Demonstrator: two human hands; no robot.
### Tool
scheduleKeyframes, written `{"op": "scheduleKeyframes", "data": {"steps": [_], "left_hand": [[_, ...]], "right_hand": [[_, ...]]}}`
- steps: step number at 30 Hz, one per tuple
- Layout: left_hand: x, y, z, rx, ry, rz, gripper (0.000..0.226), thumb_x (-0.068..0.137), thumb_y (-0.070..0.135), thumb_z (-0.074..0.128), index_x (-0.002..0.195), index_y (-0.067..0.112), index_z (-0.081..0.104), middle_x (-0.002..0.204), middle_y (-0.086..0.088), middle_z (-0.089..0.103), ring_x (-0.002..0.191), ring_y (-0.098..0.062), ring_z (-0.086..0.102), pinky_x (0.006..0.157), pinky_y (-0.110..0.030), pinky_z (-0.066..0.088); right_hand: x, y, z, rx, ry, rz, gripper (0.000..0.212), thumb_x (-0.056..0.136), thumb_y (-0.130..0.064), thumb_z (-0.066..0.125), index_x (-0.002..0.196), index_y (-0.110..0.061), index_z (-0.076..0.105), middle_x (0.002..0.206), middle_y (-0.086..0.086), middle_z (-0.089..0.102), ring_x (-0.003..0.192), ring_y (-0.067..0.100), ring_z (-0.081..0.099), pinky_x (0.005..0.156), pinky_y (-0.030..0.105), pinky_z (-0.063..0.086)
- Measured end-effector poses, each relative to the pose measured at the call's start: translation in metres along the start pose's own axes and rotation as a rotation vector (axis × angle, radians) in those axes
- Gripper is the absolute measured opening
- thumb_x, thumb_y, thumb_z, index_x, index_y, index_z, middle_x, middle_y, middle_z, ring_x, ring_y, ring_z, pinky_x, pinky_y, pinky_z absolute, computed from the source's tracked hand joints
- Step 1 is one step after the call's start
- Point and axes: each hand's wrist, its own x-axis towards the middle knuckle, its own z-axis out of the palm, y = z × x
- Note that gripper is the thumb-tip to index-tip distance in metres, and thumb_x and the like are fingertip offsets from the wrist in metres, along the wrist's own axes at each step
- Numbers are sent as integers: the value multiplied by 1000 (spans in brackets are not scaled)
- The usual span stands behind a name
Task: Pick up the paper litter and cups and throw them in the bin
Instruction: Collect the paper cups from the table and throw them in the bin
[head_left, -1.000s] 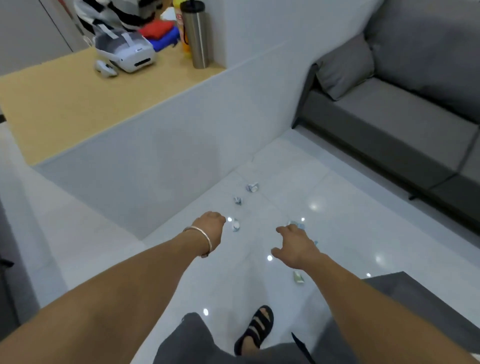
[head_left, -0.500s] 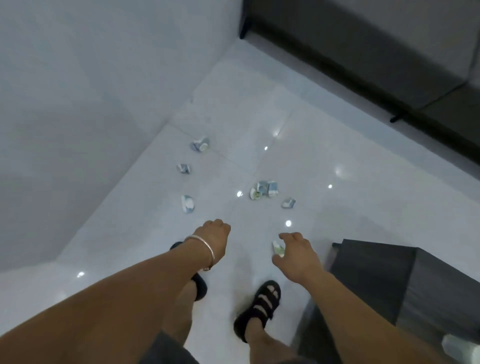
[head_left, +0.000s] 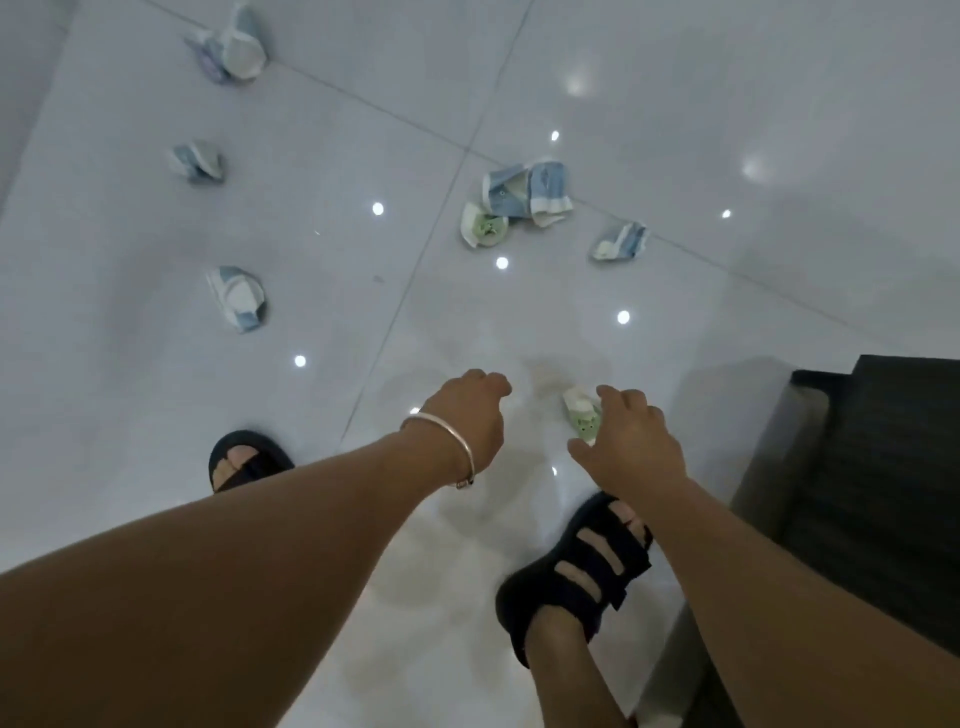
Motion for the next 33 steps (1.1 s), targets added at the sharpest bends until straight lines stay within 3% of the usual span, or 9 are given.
{"op": "scheduleKeyframes", "data": {"steps": [5, 10, 14, 17, 21, 23, 27, 30, 33], "left_hand": [[53, -2, 41, -81, 8, -44, 40, 93, 7, 39, 130, 17, 52, 129, -5, 51, 118, -22, 49, 91, -25, 36], [49, -20, 45, -182, 35, -125, 25, 92, 10, 39, 99, 12, 63, 105, -9, 61, 96, -27, 57, 80, -31, 45], [22, -25, 23, -442, 112, -223, 27, 91, 40, 42, 78, 19, 52, 77, -1, 58, 74, -22, 54, 63, -33, 41], [-3, -24, -7, -529, 99, -225, 33, 83, 57, 48, 79, 24, 51, 76, 6, 58, 70, -11, 55, 57, -26, 36], [-31, -26, -59, -574, 72, -155, 11, 81, 34, 60, 71, 31, 56, 69, 14, 60, 63, 3, 57, 50, -9, 37], [-46, -30, -86, -659, 110, -148, 19, 84, 28, 60, 65, 31, 57, 64, 14, 60, 58, 11, 56, 49, -4, 37], [-73, -45, -129, -653, 108, -199, 17, 87, 38, 53, 72, 30, 54, 73, 12, 59, 66, -1, 55, 54, -16, 36], [-90, -66, -154, -548, 79, -200, 22, 82, 46, 52, 71, 29, 46, 75, 8, 56, 70, -11, 54, 59, -25, 38], [-95, -93, -174, -500, 86, -215, 22, 83, 47, 52, 75, 28, 44, 76, 8, 54, 76, -16, 54, 66, -28, 40]], "right_hand": [[42, 14, 63, 19, 108, -8, 65, 80, -35, 68, 133, -13, 37, 119, 11, 41, 97, 28, 47, 65, 32, 38], [37, -2, 74, 168, 194, -169, 67, 71, -19, 76, 131, -7, 49, 116, 16, 48, 97, 33, 49, 69, 31, 35], [9, -40, 40, 256, 234, -447, 71, 69, -18, 81, 132, -5, 51, 118, 14, 53, 99, 31, 54, 71, 29, 42], [-11, -72, 4, 337, 237, -529, 76, 67, -21, 84, 133, -3, 51, 121, 12, 54, 102, 30, 57, 72, 35, 52], [-36, -116, -42, 409, 263, -577, 75, 69, -25, 85, 133, -5, 52, 121, 7, 56, 103, 25, 60, 72, 32, 54], [-46, -133, -64, 430, 240, -583, 76, 71, -32, 83, 136, -10, 49, 125, 0, 53, 108, 16, 58, 78, 28, 54], [-61, -159, -104, 339, 87, -586, 88, 70, -57, 73, 143, -29, 34, 134, -19, 37, 114, -3, 45, 87, 19, 46], [-54, -163, -125, 153, 28, -565, 84, 76, -53, 71, 147, -27, 31, 145, -11, 33, 129, 6, 36, 96, 20, 36], [-25, -161, -141, -11, 18, -386, 78, 85, -45, 67, 149, -24, 28, 149, -5, 29, 133, 15, 34, 100, 29, 36]]}}
